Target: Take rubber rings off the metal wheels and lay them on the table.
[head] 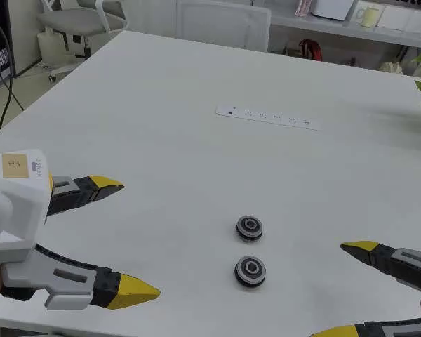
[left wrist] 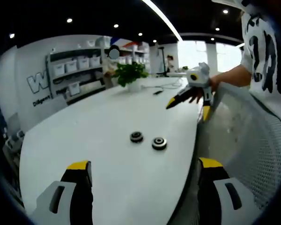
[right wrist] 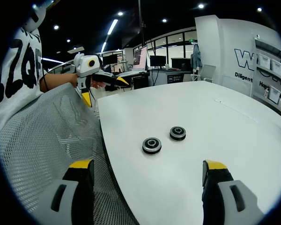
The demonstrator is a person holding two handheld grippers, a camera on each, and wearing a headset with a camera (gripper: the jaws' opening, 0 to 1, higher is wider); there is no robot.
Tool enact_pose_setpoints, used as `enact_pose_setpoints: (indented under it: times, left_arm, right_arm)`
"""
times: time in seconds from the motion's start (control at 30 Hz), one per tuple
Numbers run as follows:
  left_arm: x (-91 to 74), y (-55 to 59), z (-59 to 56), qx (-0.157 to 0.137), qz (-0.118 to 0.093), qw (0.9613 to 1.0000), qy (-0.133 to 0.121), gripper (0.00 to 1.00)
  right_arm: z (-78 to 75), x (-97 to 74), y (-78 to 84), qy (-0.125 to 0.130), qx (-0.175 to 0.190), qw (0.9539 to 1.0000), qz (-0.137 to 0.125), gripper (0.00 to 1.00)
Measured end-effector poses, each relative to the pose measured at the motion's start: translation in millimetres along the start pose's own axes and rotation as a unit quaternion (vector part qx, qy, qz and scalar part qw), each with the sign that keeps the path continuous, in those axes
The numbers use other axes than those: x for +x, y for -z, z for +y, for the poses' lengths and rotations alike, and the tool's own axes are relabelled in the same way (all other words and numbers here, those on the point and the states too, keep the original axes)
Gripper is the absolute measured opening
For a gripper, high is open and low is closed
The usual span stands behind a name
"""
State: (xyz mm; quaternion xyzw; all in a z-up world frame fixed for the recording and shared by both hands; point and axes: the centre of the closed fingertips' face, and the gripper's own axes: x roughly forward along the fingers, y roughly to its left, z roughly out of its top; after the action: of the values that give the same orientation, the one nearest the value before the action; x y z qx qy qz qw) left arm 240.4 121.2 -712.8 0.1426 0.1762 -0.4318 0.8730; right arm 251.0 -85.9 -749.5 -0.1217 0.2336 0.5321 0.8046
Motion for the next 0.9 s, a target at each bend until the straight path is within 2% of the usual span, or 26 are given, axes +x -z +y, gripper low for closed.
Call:
enact_pose_setpoints:
  times: [0.9]
  left_arm:
    - [6.6, -2.9, 4.7, 0.000, 0.004, 1.0000, 0.002, 0.94]
  right_arm:
    - [-2.8, 0.0, -4.5, 0.004, 0.002, 0.9999, -0.010, 0.92]
